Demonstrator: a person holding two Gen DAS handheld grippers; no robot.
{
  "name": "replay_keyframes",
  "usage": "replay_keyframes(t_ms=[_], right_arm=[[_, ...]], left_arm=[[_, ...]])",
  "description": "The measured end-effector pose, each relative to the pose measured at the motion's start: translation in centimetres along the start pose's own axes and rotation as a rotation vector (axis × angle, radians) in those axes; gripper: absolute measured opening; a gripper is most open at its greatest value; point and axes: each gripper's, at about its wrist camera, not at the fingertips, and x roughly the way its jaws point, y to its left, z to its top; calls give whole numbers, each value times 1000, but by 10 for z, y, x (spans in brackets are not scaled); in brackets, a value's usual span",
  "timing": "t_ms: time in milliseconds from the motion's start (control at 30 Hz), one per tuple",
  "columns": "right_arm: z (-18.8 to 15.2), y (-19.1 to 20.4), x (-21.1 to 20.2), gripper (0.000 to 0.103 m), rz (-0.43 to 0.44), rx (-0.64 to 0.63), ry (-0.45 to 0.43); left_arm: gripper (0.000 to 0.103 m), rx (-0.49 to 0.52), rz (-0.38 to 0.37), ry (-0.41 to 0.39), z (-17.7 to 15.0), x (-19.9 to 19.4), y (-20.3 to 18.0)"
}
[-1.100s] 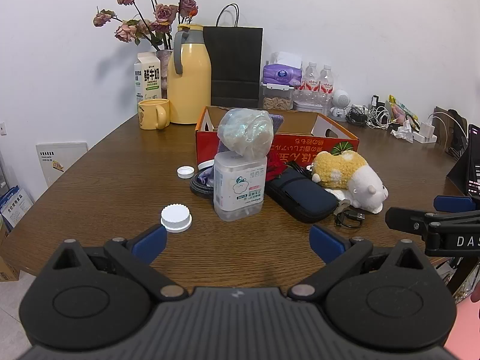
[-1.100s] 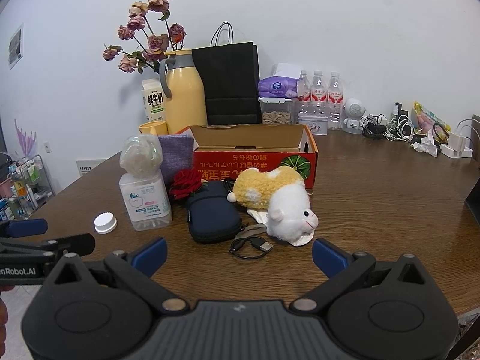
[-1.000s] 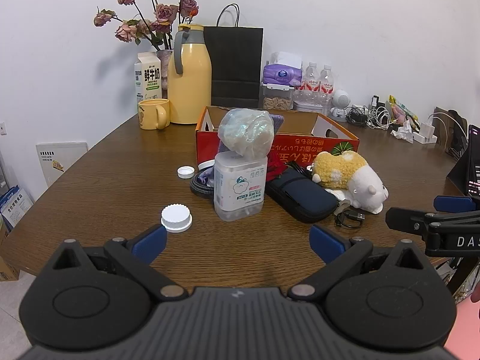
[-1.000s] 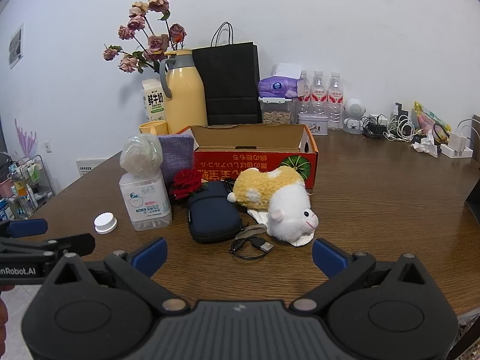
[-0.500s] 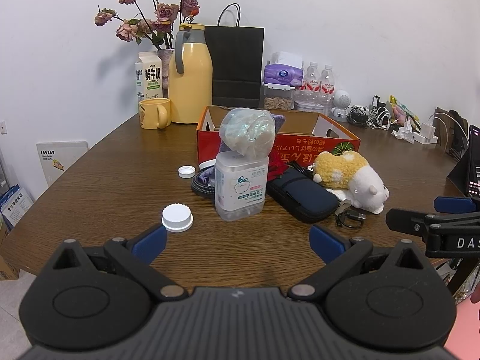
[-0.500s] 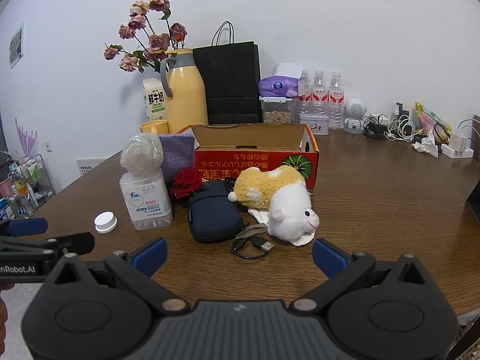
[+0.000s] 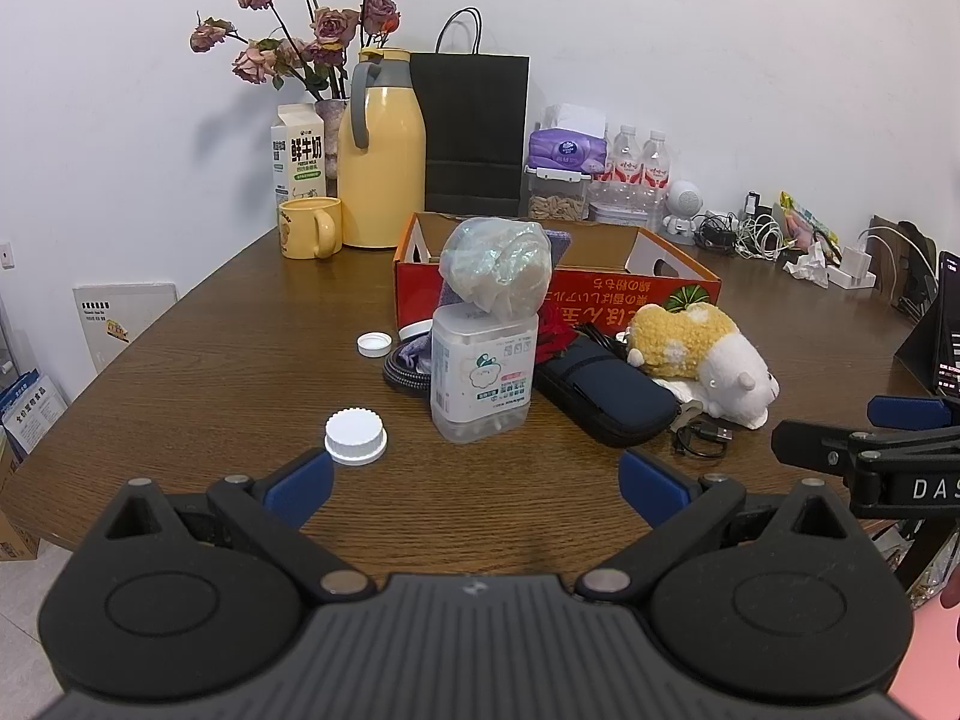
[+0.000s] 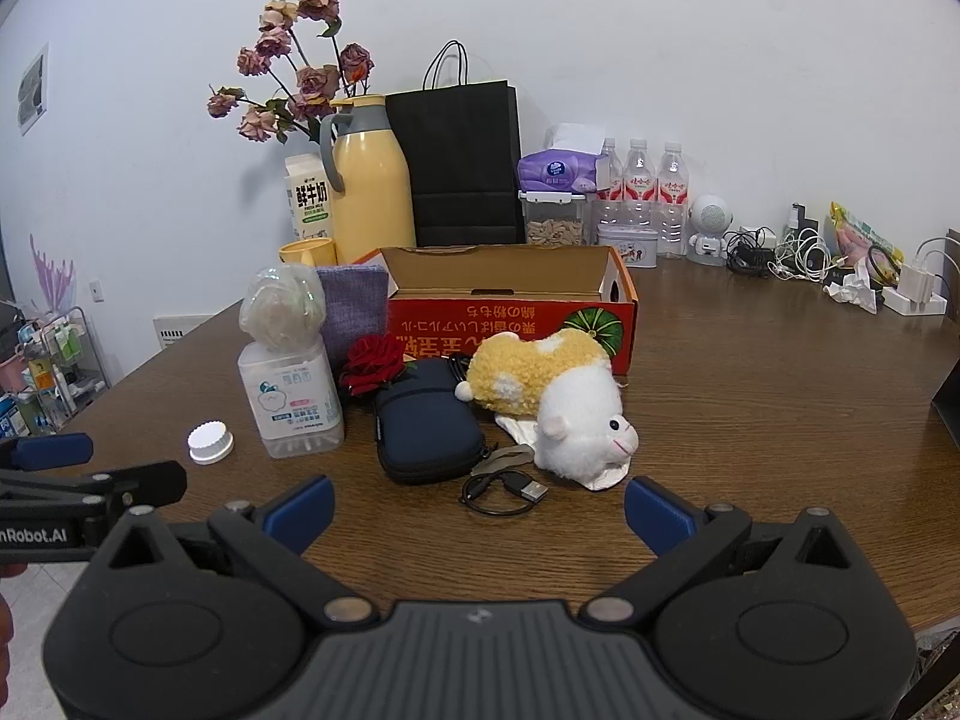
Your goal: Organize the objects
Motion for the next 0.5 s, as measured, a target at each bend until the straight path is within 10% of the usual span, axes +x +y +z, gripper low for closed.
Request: replay_keyframes(t_ms=[500], right_arm=[[-3,2,1,103,-1,2,2]], left_arm=[[103,-3,1,0,-1,1,3]])
